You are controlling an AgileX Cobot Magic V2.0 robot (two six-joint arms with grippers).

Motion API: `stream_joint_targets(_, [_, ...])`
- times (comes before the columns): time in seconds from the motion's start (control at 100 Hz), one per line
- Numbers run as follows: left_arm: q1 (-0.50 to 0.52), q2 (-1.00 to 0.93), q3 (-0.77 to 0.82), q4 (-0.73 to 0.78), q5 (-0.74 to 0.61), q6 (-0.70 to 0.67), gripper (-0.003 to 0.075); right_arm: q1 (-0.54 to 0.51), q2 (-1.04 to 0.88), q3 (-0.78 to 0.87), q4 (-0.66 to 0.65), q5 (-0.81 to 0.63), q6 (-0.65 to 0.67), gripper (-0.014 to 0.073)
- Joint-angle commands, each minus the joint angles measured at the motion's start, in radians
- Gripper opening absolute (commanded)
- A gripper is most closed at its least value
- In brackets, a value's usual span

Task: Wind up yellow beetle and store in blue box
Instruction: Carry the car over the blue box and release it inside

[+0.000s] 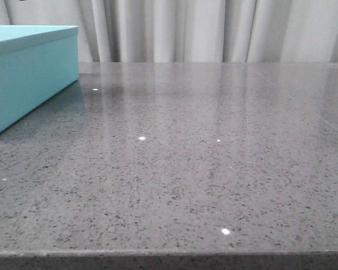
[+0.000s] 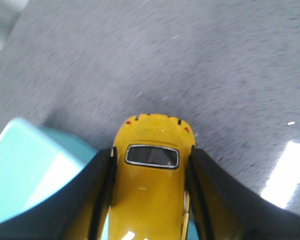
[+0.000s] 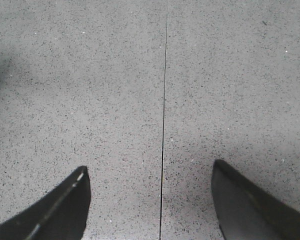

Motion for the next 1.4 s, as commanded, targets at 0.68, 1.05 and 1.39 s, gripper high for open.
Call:
stream_joint_targets(0.68, [0.291, -0.052, 0.277, -0.009, -0.174, -0.167, 0.017, 0.0, -0.02, -0.02, -0.006, -0.07, -0.008, 0.0517])
stream_joint_targets(1.05, [0.291, -0.052, 0.451, -0.009, -0.357, -0.167, 0.017, 0.0, -0.02, -0.02, -0.006, -0.07, -0.008, 0.0517])
stream_joint_targets(1.39, [0.291, -0.052, 0.474, -0.009, -0.361, -0.167, 0.0291, 0.0, -0.02, -0.02, -0.006, -0.07, -0.008, 0.0517])
